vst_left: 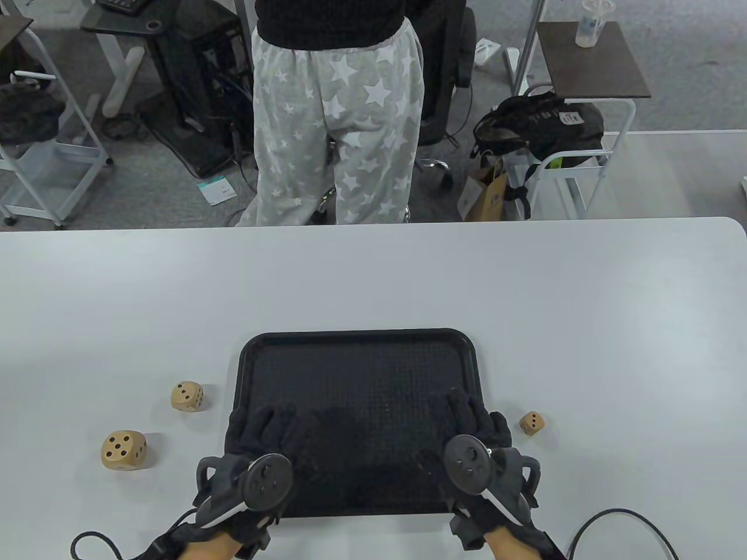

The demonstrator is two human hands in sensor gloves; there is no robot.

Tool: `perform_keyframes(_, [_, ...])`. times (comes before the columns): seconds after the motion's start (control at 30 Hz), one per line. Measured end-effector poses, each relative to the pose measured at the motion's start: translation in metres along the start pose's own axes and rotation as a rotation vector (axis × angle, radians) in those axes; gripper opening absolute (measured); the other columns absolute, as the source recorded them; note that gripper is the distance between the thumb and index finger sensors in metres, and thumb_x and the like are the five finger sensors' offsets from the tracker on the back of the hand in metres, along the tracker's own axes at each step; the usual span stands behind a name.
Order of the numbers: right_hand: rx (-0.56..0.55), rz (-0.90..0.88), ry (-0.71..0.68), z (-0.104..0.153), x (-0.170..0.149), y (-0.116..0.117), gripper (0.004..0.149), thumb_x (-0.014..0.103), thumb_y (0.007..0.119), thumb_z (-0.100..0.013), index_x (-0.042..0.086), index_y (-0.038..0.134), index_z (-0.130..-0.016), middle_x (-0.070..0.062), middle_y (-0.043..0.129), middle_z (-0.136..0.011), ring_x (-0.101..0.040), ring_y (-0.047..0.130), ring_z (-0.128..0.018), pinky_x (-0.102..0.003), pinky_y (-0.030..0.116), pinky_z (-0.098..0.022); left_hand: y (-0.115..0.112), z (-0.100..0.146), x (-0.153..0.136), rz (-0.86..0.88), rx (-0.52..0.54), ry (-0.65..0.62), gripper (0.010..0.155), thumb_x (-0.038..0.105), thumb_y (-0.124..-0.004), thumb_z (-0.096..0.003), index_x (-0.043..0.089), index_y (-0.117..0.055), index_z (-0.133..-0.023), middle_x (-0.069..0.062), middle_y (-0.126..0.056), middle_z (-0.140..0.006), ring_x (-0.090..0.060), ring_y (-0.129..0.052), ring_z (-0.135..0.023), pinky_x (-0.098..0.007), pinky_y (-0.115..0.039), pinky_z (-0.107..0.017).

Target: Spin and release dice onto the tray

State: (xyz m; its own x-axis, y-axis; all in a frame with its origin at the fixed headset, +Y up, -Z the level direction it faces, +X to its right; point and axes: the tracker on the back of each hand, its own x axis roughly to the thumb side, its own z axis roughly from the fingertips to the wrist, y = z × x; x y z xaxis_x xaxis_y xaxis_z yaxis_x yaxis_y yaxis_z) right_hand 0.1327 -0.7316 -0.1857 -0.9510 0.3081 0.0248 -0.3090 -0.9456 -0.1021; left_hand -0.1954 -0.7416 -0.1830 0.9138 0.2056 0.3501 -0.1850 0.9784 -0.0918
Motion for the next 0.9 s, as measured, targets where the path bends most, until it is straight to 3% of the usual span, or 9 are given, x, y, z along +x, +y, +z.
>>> perform_keyframes(0.3, [-0.052, -0.172, 0.258, 0.000, -0.071, -0.034, 0.086, 0.062, 0.073, -0.036, 0.045, 0.027, -0.106, 0.003, 0.020, -0.118, -0.029, 0.026, -0.112, -0.063, 0.025, -0.081, -0.004, 0.001, -0.002, -0.037, -0.037, 0.035, 0.072, 0.059, -0.069, -0.0431, 0.035, -0.045, -0.107, -0.011, -0.033, -0.118, -0.047, -0.042, -0.109, -0.075, -0.018, -0.076])
perform_keyframes(0.43, [-0.046, -0.219, 0.376, 0.001, -0.100, -0.038, 0.087, 0.061, 0.074, -0.036, 0.045, 0.025, -0.106, 0.004, 0.019, -0.118, -0.028, 0.023, -0.113, -0.063, 0.022, -0.083, -0.004, 0.002, -0.002, -0.041, -0.036, 0.037, 0.072, 0.059, -0.069, -0.0430, 0.035, -0.045, -0.107, -0.011, -0.032, -0.118, -0.047, -0.042, -0.109, -0.075, -0.018, -0.076])
perform_keyframes(0.7, [0.024, -0.233, 0.591, -0.004, -0.141, -0.026, 0.087, 0.059, 0.077, -0.037, 0.045, 0.027, -0.106, 0.005, 0.020, -0.118, -0.027, 0.024, -0.113, -0.061, 0.023, -0.083, -0.002, 0.004, -0.004, -0.035, -0.026, 0.037, 0.072, 0.059, -0.069, -0.0430, 0.035, -0.045, -0.107, -0.011, -0.032, -0.118, -0.047, -0.042, -0.109, -0.075, -0.018, -0.076])
perform_keyframes(0.9, [0.104, -0.181, 0.636, -0.014, -0.148, -0.007, 0.084, 0.054, 0.083, -0.037, 0.045, 0.034, -0.106, 0.007, 0.032, -0.118, -0.025, 0.033, -0.113, -0.060, 0.030, -0.084, -0.001, 0.005, -0.005, -0.037, -0.026, 0.035, 0.072, 0.059, -0.069, -0.0429, 0.036, -0.046, -0.106, -0.011, -0.032, -0.118, -0.047, -0.042, -0.109, -0.075, -0.018, -0.076])
